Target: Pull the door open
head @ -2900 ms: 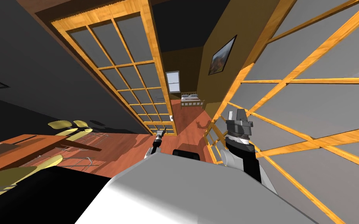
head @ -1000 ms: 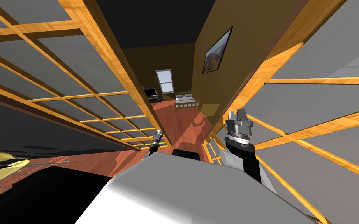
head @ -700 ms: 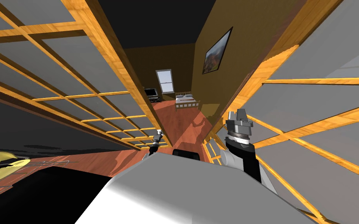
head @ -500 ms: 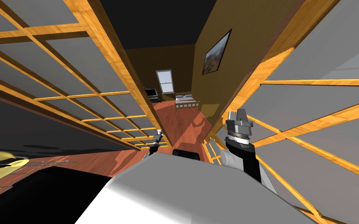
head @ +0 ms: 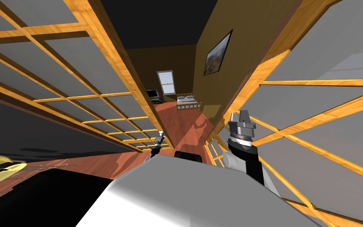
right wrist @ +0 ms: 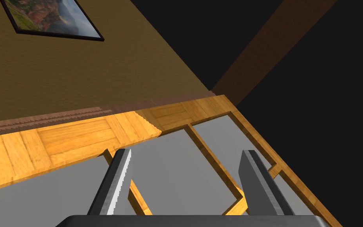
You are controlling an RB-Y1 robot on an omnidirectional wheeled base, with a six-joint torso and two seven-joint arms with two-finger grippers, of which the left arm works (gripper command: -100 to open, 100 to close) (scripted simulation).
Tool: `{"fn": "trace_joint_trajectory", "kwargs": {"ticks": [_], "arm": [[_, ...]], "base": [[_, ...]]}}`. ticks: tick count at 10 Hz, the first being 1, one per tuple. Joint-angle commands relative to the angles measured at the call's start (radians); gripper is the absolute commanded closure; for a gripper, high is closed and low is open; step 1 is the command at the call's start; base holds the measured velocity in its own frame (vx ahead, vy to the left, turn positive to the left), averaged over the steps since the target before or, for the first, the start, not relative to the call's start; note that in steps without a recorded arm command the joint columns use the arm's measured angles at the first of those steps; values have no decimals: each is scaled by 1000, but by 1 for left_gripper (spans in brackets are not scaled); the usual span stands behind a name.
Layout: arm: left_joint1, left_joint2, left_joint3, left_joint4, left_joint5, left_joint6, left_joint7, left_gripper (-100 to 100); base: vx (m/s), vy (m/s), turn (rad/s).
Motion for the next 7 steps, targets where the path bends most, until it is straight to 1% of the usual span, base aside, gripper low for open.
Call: {"fn": "trace_joint_trajectory", "kwargs": {"ticks": [1, 3, 7], "arm": [[1, -3, -10, -1, 13, -2, 37, 100], [0, -3, -22, -3, 33, -2, 84, 100], [0, -3, -50, -9, 82, -3, 197, 100]], "base": [[-50, 7, -30], [-54, 9, -32], [-66, 11, -44]]}}
